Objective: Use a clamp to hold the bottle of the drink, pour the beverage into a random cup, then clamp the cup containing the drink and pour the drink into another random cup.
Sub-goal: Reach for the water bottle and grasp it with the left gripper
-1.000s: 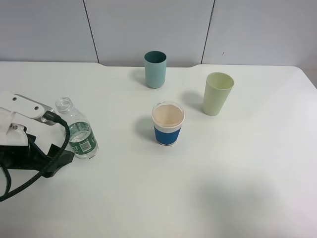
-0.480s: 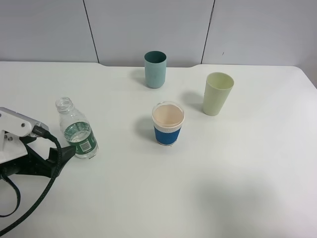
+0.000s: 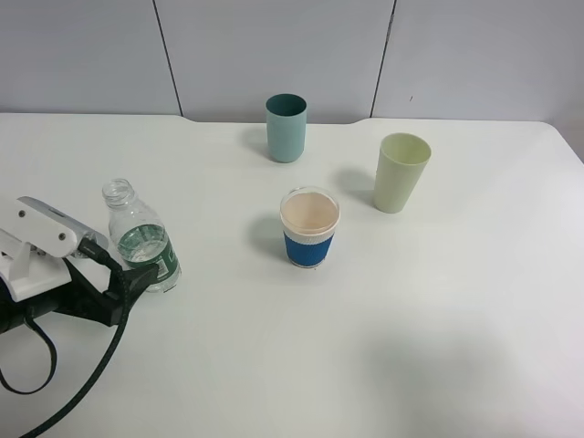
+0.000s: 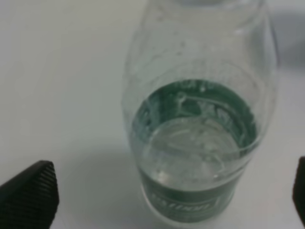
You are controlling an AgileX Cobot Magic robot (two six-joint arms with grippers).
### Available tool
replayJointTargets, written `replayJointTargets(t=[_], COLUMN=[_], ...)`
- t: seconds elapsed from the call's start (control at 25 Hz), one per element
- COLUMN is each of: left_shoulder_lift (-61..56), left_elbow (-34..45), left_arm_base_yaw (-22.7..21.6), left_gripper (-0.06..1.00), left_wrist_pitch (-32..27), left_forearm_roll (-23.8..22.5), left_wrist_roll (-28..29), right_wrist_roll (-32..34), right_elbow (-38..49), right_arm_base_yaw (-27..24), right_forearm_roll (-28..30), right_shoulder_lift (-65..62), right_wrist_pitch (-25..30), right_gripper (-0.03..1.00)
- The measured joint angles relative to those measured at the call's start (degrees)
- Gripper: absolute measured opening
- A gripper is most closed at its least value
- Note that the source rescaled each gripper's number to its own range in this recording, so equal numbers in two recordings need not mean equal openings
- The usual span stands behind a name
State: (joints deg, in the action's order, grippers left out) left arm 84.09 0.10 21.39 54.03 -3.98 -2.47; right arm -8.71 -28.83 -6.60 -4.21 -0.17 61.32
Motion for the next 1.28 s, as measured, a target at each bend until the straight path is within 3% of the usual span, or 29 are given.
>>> replayJointTargets(t=[0.56,1.28], left_shoulder_lift=[10.32,15.60], left_elbow=[0.00,-5.34], left_arm_base_yaw=[0.00,0.00], left_gripper=[1.00,1.00], left_wrist_pitch=[8.09,9.09], left_forearm_roll=[-1.80,-4.84], left_wrist_roll=[-1.57,-1.30], right_wrist_roll=[0.00,0.00], right_elbow=[0.00,0.00], right_arm_base_yaw=[0.00,0.00], right_forearm_roll=[0.00,0.00], right_shoulder_lift=[0.00,0.00], right_wrist_pitch=[0.00,0.00], right_gripper=[1.00,1.00])
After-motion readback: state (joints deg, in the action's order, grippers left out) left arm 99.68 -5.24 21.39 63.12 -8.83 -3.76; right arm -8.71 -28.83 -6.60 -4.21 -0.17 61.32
